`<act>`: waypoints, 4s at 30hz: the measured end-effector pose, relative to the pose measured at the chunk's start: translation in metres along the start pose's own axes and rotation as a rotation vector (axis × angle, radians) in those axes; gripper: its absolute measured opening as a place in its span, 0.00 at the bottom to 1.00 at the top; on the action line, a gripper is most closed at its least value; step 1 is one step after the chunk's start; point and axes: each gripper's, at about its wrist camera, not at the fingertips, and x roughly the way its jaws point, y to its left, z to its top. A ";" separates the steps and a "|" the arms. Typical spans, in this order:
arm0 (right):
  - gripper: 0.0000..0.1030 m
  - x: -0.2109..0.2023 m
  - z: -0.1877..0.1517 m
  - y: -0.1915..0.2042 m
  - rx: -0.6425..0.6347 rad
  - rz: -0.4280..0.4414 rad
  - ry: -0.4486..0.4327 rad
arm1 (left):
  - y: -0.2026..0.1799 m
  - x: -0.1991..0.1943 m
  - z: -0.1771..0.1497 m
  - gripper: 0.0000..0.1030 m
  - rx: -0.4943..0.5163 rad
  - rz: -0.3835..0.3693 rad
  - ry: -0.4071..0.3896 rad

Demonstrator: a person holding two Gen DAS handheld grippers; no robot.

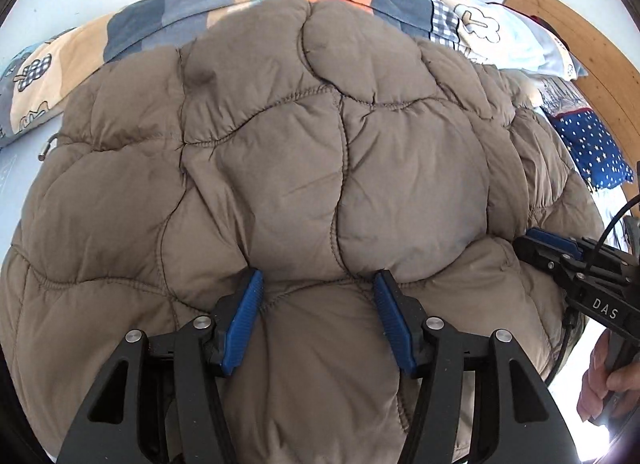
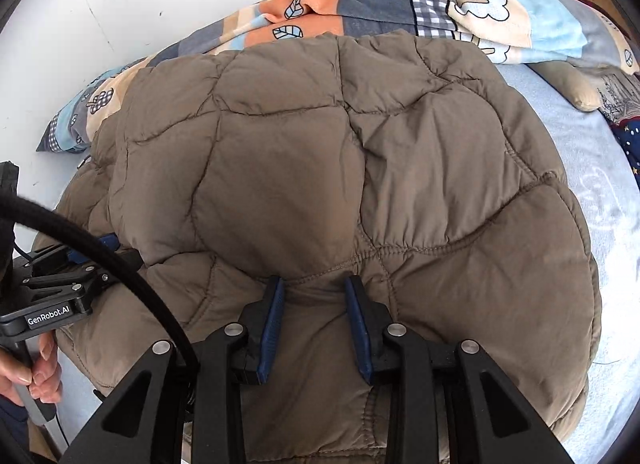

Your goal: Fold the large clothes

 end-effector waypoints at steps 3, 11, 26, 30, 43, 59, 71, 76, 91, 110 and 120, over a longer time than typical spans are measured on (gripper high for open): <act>0.32 -0.011 0.005 0.006 0.013 -0.019 0.007 | -0.004 -0.022 0.001 0.56 0.021 -0.014 -0.025; 0.34 -0.059 0.045 0.025 -0.022 0.011 -0.113 | 0.005 -0.046 0.061 0.57 0.012 -0.025 -0.072; 0.42 0.071 0.111 0.035 0.009 -0.029 0.141 | 0.025 0.063 0.119 0.65 -0.109 0.073 0.153; 0.43 0.045 0.110 0.032 0.031 0.021 0.101 | 0.031 0.008 0.106 0.65 -0.113 -0.021 0.044; 0.51 -0.125 0.003 -0.027 0.216 0.010 -0.116 | 0.092 -0.173 -0.066 0.65 -0.210 0.048 -0.206; 0.51 -0.102 -0.040 -0.023 0.235 -0.027 -0.115 | 0.097 -0.094 -0.079 0.65 -0.217 0.145 -0.204; 0.51 -0.041 -0.041 -0.050 0.289 0.006 0.033 | 0.115 -0.048 -0.073 0.68 -0.259 0.153 -0.080; 0.52 -0.046 -0.041 -0.041 0.281 -0.042 0.032 | 0.113 -0.075 -0.072 0.67 -0.262 0.151 -0.141; 0.53 -0.064 -0.039 0.045 0.079 0.084 -0.035 | 0.161 -0.082 -0.084 0.68 -0.410 0.133 -0.094; 0.63 -0.117 -0.042 -0.019 0.323 0.223 -0.146 | 0.188 -0.121 -0.083 0.68 -0.516 0.052 -0.185; 0.73 -0.148 -0.050 -0.108 0.512 0.125 -0.201 | 0.205 -0.103 -0.090 0.68 -0.557 0.034 -0.126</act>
